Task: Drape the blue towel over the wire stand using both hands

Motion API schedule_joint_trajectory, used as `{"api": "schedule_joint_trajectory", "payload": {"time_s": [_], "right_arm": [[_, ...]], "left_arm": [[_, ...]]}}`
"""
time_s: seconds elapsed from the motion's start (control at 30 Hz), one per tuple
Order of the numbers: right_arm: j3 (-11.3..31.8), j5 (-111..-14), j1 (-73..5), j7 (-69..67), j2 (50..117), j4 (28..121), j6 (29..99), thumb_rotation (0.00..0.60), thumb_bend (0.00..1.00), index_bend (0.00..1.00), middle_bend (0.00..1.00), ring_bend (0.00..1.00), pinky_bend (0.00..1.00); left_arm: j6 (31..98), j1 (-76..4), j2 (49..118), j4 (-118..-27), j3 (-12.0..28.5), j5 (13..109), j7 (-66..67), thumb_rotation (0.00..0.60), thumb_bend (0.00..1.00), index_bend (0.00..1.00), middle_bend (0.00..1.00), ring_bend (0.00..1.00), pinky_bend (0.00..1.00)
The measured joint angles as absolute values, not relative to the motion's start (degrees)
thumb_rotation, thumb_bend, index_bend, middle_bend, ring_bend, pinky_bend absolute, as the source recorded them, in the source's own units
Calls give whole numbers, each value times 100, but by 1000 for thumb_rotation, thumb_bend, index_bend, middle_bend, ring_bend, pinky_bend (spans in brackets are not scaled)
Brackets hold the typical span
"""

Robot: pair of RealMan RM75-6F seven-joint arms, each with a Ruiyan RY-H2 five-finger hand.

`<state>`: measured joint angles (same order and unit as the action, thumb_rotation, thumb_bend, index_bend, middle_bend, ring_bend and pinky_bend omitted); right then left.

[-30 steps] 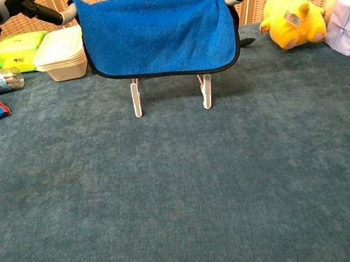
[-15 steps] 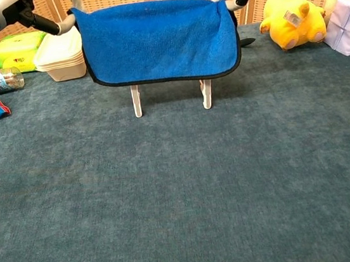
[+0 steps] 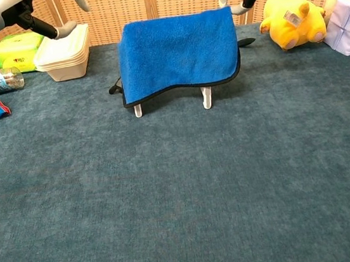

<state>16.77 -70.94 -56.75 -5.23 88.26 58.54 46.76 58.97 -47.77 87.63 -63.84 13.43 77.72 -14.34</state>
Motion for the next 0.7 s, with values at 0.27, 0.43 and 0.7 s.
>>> {"api": "schedule_joint_trajectory", "payload": {"time_s": [0.27,0.43,0.7], "right_arm": [[1487,-7240,-5664,-234,8578,5939,4545,600,232,421,247,20,0],[1388,-7342,-5620,-134,8469,6012,4556,600,199,380,231,2,0],[1337,-7438,-5509,-118,8286,6116,4708,600,181,338,215,0,0]], "left_arm": [[5856,-4755,8617,-6531,1344,7744,-1326,600,442,196,40,0,0],[5902,-4718,8543,-6616,1369,7725,-1305,600,416,167,35,0,0],[6009,-4600,8300,-6946,1403,7676,-1222,600,408,166,38,0,0]]}}
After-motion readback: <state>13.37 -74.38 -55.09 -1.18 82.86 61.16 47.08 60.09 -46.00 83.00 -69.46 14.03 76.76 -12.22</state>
